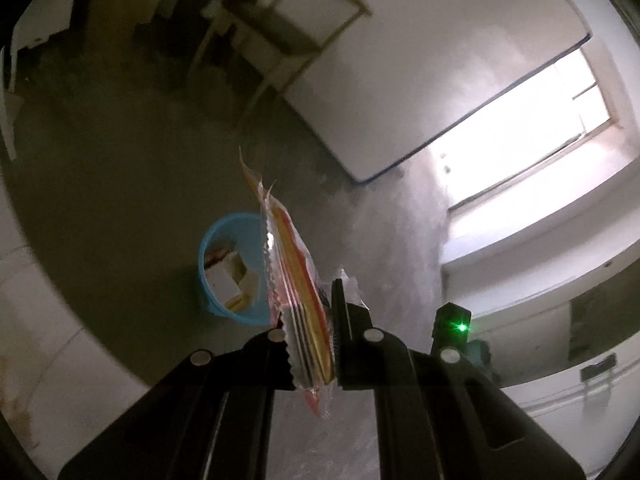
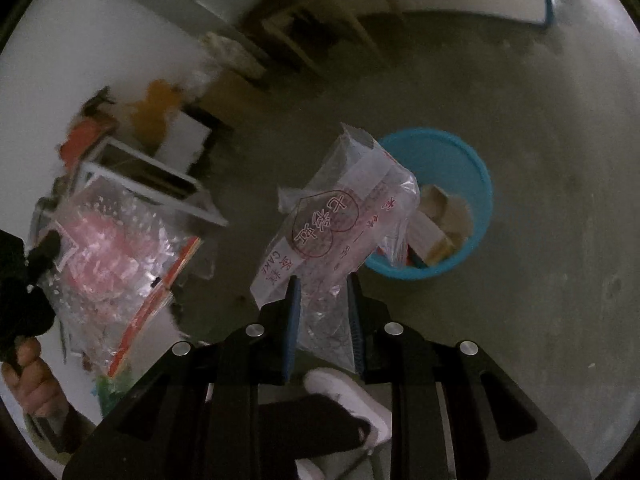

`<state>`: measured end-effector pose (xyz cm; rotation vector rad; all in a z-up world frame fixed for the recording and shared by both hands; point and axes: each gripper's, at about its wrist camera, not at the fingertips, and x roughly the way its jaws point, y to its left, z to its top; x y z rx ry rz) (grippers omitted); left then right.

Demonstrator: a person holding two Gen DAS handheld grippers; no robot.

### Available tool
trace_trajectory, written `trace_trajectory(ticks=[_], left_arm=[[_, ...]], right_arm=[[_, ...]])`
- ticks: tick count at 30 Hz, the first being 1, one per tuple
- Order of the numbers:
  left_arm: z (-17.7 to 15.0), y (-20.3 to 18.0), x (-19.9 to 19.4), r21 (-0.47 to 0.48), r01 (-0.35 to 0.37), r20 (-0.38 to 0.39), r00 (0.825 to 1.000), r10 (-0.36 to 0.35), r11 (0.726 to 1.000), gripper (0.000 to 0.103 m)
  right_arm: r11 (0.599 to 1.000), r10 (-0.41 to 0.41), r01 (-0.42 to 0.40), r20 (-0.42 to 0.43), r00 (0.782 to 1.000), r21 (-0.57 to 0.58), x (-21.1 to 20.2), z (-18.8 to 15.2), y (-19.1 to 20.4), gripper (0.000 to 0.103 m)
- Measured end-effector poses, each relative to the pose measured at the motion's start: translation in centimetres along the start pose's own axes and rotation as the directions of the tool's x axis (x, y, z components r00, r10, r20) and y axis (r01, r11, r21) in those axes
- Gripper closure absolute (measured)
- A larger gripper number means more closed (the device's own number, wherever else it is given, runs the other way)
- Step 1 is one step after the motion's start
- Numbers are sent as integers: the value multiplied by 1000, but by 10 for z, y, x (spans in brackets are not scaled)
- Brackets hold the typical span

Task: Collect trash
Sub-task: 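Carry both items to the blue wastebasket and open both tools to drop them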

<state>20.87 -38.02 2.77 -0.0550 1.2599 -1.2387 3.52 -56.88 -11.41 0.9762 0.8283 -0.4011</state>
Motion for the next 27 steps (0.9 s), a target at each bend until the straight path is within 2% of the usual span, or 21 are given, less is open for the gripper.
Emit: trace_trajectory(ticks=[4,7,8,9,10,11,12,15,19,24,27], left_arm=[[14,-1,62,-26,-23,-87,996,21,999,96],[31,-5,103,-26,-50,-116,992,47,998,96],[36,-5,110,-30,-52,-120,992,48,998,91],[42,-3,124,-38,-65,-135,989,60,997,80],[45,-1,133,-50,-92,-138,987,85,994,72],[48,3,138,-70,-115,-131,986,105,991,60],[50,8,141,-89,-124,-123,986,112,988,56],[45,21,148,-128,-126,-147,983,107,984,53],[38,32,138,-103,-132,-165,980,114,986,52],[30,33,105,-84,-135,-134,983,123,987,52],[19,28,81,-64,-133,-112,986,125,989,52]], right_arm=[[998,-56,57,-34,998,30,36,19,-16,81],[997,-76,77,-33,997,32,55,39,-20,77],[995,-90,91,-32,995,29,66,48,-22,74],[994,-102,103,-32,994,33,73,52,-24,69],[993,-115,116,-29,993,36,82,57,-27,59],[991,-130,130,-26,991,39,88,59,-30,53],[988,-146,147,-27,989,45,93,61,-33,52],[982,-162,166,-51,986,94,102,57,-50,52],[980,-138,145,-60,989,133,99,43,-60,52],[982,-115,121,-48,992,149,79,31,-72,52],[986,-97,100,-25,995,137,66,26,-66,51]])
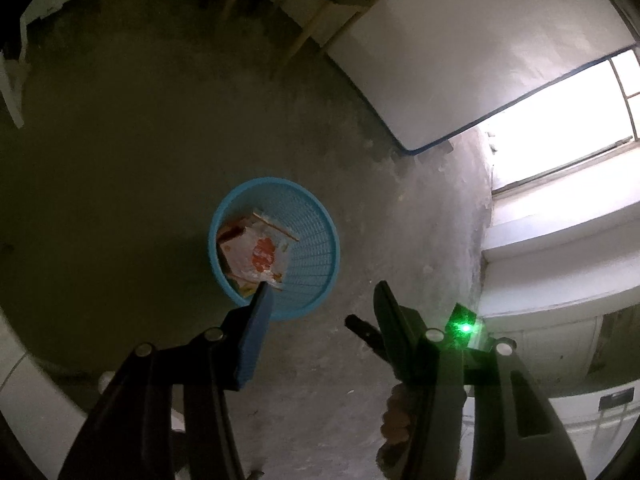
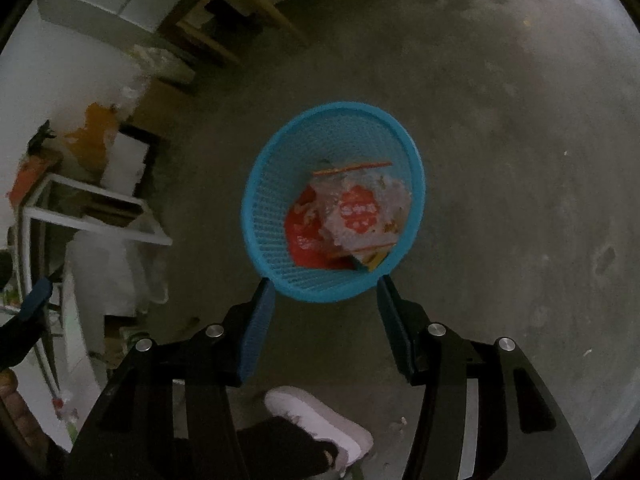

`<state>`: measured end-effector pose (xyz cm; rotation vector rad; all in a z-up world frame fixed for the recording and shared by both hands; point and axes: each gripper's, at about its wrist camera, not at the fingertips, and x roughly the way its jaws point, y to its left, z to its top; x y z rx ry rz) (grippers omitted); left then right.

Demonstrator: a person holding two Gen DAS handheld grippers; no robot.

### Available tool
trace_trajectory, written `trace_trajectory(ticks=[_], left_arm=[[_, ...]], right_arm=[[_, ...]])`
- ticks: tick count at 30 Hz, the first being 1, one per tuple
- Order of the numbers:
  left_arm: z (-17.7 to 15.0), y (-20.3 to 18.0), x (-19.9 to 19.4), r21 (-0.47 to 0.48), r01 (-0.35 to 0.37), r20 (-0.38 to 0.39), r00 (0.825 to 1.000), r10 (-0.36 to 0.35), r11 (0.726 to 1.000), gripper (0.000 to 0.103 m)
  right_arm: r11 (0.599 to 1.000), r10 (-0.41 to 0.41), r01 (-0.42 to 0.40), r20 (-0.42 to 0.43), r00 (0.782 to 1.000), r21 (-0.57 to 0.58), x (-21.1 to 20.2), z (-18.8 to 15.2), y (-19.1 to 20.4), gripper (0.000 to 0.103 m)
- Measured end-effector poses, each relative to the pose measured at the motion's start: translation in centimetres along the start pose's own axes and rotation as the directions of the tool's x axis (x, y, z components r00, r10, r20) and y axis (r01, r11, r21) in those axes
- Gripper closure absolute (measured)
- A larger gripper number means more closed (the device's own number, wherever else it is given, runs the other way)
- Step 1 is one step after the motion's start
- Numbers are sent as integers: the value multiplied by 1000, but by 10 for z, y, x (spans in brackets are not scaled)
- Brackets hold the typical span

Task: Collect trash
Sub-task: 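Carry both items to the blue wastebasket and open both tools to drop them, then move both tools back over the table toward the bottle and blue wrapper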

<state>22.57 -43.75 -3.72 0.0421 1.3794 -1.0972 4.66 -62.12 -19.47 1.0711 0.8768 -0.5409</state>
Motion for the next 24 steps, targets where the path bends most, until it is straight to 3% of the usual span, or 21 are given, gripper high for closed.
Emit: trace_trajectory(ticks=[6,11,17,21,23,24], left_arm=[[-51,-9,-73,107,-27,88,996,17,994,45],[-112,-2,-138,128,-61,221,975,32,990,38],[-200,28,-214,116,-197,413,901,133,974,30],[-254,66,-257,28,-251,490,847,205,968,29],[-273,85,-278,-26,-267,527,815,240,963,28],[-286,98,-290,-66,-287,549,789,275,956,28]], right_arm=[[992,85,-80,52,995,-99,-52,-18,28,38],[967,141,-127,46,989,-222,-79,-42,67,34],[907,209,-201,-19,978,-370,-99,-76,128,32],[860,264,-275,-88,961,-429,-98,-98,170,32],[838,274,-298,-121,954,-457,-95,-108,189,32],[823,276,-311,-142,950,-476,-92,-116,203,32]])
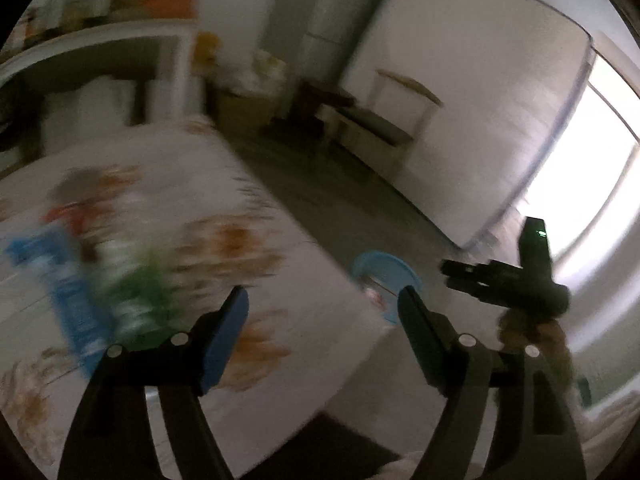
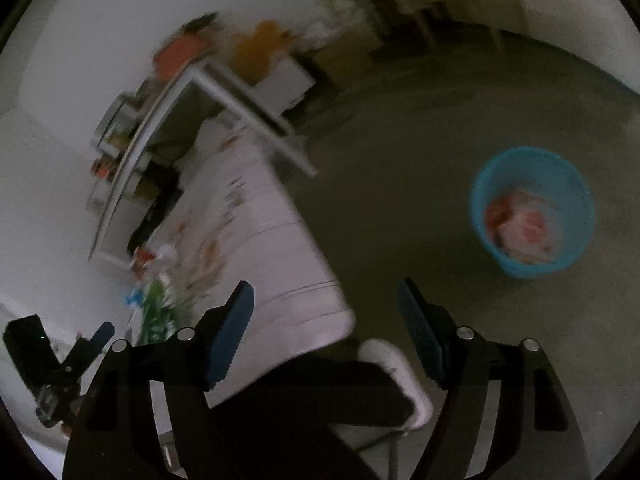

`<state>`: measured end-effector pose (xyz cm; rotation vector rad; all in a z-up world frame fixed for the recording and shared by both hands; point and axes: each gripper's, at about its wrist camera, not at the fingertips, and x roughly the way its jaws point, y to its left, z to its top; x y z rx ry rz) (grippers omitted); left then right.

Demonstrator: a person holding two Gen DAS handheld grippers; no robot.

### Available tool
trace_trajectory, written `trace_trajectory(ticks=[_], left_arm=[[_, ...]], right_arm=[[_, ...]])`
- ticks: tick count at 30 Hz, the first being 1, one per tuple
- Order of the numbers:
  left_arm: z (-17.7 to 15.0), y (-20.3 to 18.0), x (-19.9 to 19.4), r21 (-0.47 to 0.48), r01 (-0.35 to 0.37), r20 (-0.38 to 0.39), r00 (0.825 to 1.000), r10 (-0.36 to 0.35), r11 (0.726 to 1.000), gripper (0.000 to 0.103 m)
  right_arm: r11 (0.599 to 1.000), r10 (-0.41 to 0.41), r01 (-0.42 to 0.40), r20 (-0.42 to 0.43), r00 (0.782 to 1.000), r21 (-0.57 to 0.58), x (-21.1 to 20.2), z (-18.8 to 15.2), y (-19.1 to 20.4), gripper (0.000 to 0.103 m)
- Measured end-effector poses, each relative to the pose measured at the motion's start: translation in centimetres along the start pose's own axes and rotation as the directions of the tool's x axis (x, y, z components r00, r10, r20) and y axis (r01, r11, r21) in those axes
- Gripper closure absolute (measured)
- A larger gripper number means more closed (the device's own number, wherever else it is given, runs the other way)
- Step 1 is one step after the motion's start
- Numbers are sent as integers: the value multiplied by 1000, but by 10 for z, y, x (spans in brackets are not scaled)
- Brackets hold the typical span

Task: Collect trash
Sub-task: 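Move both tools back over the table toward the bottle and blue wrapper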

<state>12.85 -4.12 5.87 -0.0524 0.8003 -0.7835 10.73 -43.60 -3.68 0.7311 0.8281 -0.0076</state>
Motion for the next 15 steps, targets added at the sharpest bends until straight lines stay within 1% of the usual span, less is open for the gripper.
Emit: trace_trajectory(ticks=[2,3,5,7,8,12,15], left_arm=[[-7,22,-14,-33,-67,43,997,68,997,28],[-11,37,-22,-61,-106,71,991,111,992,28],[-15,70,-34,-125,-171,104,977,185,977,28],[-19,97,-42,-184,-203,127,965,228,962,28],[-19,114,-45,-226,-234,136,954,269,946,28],[-13,157,-41,-311,-283,132,932,336,907,24],[-4,186,-30,-359,-285,122,930,348,889,20]], right_arm=[[998,36,-37,-38,999,-43,15,0,24,32],[996,50,-54,-57,997,-67,21,0,37,32],[989,72,-83,-96,993,-121,34,-3,66,32],[978,90,-114,-141,986,-175,52,-6,96,32],[973,97,-127,-161,982,-191,61,-7,107,32],[952,129,-190,-250,960,-239,98,-16,154,32],[941,141,-221,-296,945,-256,118,-25,183,32]])
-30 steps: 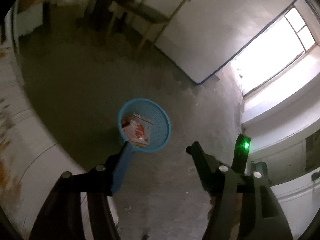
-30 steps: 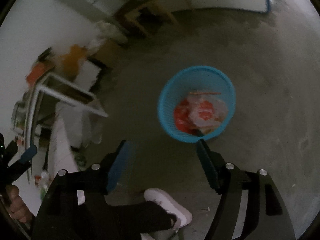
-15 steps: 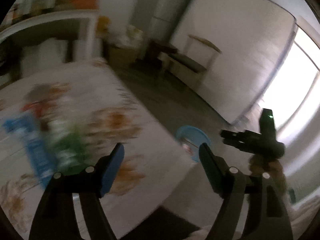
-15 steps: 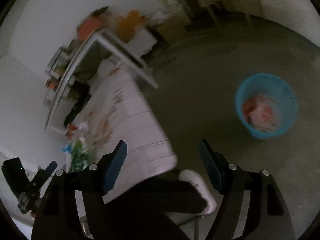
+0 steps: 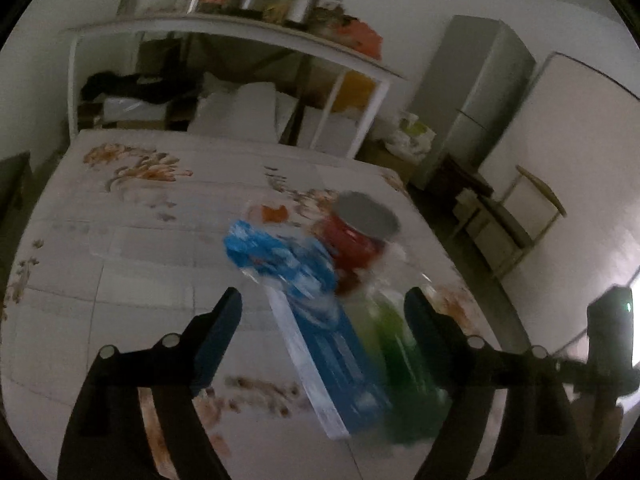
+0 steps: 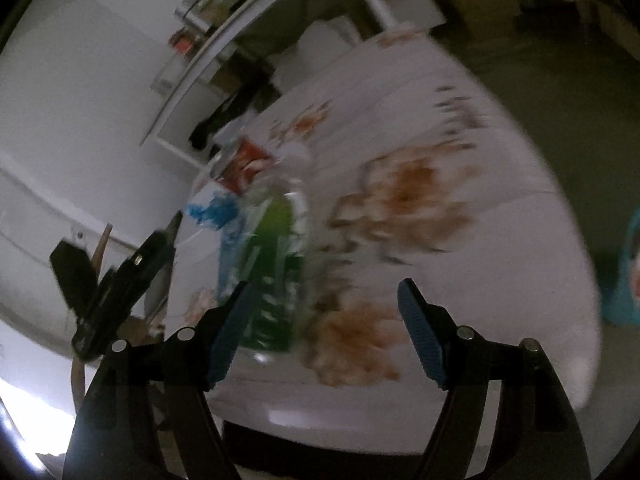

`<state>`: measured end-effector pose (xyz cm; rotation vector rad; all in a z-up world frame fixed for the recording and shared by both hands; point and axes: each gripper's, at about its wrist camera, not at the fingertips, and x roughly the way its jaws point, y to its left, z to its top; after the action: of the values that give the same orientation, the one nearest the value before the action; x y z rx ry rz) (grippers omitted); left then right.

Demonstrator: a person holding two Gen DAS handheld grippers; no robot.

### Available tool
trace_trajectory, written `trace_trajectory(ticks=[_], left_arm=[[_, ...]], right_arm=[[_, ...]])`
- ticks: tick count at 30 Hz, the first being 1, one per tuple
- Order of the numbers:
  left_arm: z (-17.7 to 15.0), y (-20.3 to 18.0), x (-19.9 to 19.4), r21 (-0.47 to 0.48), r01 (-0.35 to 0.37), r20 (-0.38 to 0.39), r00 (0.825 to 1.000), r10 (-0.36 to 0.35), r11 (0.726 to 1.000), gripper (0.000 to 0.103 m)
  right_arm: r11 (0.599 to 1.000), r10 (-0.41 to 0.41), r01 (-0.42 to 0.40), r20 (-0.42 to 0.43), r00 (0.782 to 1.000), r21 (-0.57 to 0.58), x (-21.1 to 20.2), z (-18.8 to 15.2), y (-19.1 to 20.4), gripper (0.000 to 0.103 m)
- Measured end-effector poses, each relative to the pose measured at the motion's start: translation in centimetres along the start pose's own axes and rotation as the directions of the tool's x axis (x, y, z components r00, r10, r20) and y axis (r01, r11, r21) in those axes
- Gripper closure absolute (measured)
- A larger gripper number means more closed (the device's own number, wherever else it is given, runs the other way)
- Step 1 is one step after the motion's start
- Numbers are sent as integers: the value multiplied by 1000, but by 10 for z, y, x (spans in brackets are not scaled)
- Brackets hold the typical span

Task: Collect trash
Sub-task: 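Move both tools back over the table toward the bottle and blue wrapper, then grasp the blue wrapper with the left tool while the right tool grasps the green-labelled bottle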

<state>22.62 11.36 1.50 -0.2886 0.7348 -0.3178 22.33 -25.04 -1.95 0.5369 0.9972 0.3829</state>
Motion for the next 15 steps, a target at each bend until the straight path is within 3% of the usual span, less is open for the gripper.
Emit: trace_trajectory(ticks=[8,15], left_arm=[[20,12,52,17,-49,-54,997,49,999,20],[20,15,69,48,-53,-68,996,57,997,22]], right_arm=[[1000,26,-25,-53,998,14,43,24,25,32],[1000,19,-19,-102,995,0,66,34,36,32]])
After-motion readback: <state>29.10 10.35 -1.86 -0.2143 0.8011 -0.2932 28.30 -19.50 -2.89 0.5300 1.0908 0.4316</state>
